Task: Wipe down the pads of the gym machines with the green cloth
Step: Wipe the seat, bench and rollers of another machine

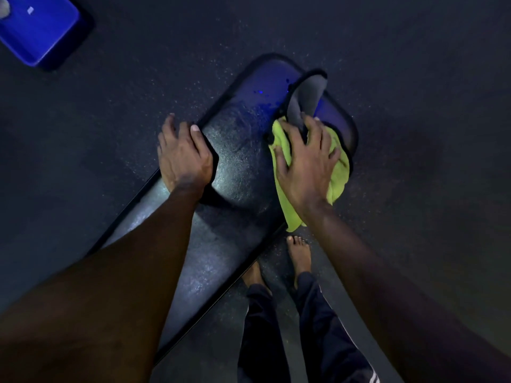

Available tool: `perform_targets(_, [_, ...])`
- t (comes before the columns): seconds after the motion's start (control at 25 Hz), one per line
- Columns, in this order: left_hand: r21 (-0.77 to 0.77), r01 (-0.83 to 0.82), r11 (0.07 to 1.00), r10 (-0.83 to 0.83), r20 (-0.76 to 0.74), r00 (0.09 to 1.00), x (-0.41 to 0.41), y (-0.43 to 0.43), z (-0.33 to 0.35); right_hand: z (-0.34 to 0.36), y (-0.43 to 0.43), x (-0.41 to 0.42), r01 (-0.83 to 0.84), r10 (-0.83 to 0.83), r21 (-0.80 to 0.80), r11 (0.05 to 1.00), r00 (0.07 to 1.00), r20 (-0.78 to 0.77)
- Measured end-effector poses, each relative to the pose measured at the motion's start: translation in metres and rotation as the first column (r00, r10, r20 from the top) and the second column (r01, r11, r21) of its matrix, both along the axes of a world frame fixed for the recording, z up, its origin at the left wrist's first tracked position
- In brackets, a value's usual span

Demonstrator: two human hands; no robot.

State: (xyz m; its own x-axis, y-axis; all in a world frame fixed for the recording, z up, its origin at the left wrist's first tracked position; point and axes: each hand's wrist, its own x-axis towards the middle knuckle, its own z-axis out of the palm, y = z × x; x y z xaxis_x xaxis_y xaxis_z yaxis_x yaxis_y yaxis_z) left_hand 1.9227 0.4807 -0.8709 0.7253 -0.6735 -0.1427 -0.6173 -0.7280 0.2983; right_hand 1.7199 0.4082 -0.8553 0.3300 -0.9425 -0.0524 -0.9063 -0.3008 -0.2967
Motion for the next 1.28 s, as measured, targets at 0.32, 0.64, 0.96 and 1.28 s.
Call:
perform_targets(0.32, [0.025, 0.004, 1.000, -0.003, -0.053, 0.999, 0.002, -0.002, 0.003, 0.008, -0.012, 0.090, -0.457, 0.459, 0.044, 0.888, 0.885, -0.075])
perform_targets(0.64, [0.027, 0.032, 0.999, -0.031, -0.052, 0.998, 0.006, -0.001, -0.001, 0.016, -0.075, 0.103, -0.458, 0.460, 0.038, 0.888, 0.885, -0.069])
perform_targets(0.96, [0.074, 0.019, 0.997, -0.011, -0.106, 0.994, 0.007, -0.005, 0.002, 0.016, -0.047, 0.117, -0.380, 0.387, 0.097, 0.920, 0.919, -0.079])
perform_targets(1.28, [0.064, 0.036, 0.997, -0.028, -0.117, 0.993, 0.005, -0.006, 0.002, 0.014, -0.079, 0.096, -0.314, 0.319, 0.071, 0.947, 0.945, -0.077])
